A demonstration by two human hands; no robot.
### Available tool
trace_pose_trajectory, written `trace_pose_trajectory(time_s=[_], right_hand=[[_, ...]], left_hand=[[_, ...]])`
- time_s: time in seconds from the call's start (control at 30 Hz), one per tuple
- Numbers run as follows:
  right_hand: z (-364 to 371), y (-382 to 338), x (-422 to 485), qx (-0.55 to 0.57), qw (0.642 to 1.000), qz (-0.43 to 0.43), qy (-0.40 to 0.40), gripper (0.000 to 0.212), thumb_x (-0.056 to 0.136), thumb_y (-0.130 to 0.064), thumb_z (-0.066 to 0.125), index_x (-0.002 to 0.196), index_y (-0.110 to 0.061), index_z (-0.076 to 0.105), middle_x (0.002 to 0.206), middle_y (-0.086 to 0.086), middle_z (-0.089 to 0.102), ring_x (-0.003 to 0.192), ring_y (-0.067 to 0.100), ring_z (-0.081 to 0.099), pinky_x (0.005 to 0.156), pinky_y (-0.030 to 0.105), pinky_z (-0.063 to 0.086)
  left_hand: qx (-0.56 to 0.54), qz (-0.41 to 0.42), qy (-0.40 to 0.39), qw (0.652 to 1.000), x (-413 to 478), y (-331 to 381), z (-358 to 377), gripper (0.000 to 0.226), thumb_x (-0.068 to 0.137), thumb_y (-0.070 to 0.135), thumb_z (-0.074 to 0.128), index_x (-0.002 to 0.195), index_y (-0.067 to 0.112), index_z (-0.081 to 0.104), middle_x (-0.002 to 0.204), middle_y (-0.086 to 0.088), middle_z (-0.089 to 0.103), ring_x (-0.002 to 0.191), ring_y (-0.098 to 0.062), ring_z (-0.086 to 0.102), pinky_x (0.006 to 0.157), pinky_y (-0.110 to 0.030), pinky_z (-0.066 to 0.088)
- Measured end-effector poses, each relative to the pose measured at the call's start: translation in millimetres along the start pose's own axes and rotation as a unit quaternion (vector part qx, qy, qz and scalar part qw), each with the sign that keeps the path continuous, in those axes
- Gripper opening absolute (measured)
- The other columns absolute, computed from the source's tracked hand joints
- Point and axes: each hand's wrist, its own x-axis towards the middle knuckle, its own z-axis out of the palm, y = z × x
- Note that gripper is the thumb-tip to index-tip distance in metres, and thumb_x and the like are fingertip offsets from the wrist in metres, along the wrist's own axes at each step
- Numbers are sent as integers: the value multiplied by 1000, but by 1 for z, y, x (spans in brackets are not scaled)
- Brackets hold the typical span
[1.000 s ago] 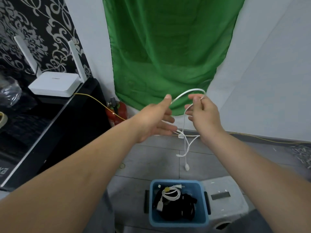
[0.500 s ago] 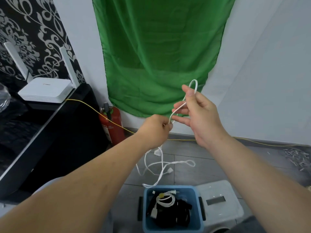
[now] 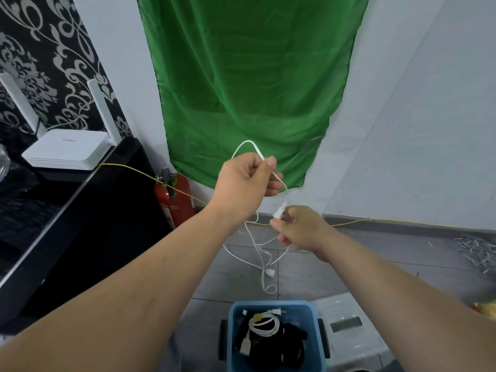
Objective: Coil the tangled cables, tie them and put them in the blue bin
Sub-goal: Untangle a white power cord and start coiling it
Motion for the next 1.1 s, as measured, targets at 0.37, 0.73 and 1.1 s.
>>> trace_pose_trajectory(time_s=[0.37, 0.73, 1.1], right_hand=[[-15, -40, -14, 182, 977, -113, 14, 20, 98, -4, 54, 98, -10, 73, 82, 9, 78, 75, 22, 72, 76, 34, 51], [3, -70, -35, 289, 945, -64, -136, 23, 104, -11, 49, 98, -1, 69, 60, 3, 48, 49, 16, 41, 50, 29, 30], [-11, -88, -44, 450, 843, -106, -277, 28, 99, -22, 44, 88, -7, 66, 55, -2, 25, 45, 11, 9, 45, 25, 8]], left_hand=[[-30, -92, 56, 994, 14, -14, -26, 27, 100, 18, 64, 84, -4, 64, 79, -24, 74, 67, -29, 72, 64, -34, 63], [306, 79, 81, 945, -5, -18, -66, 29, 102, 37, 54, 84, 15, 61, 77, 3, 63, 76, -21, 61, 68, -29, 48], [235, 169, 30, 957, -17, -24, -67, 38, 78, 44, 69, 105, 25, 50, 105, 5, 60, 95, -13, 62, 81, -33, 53]])
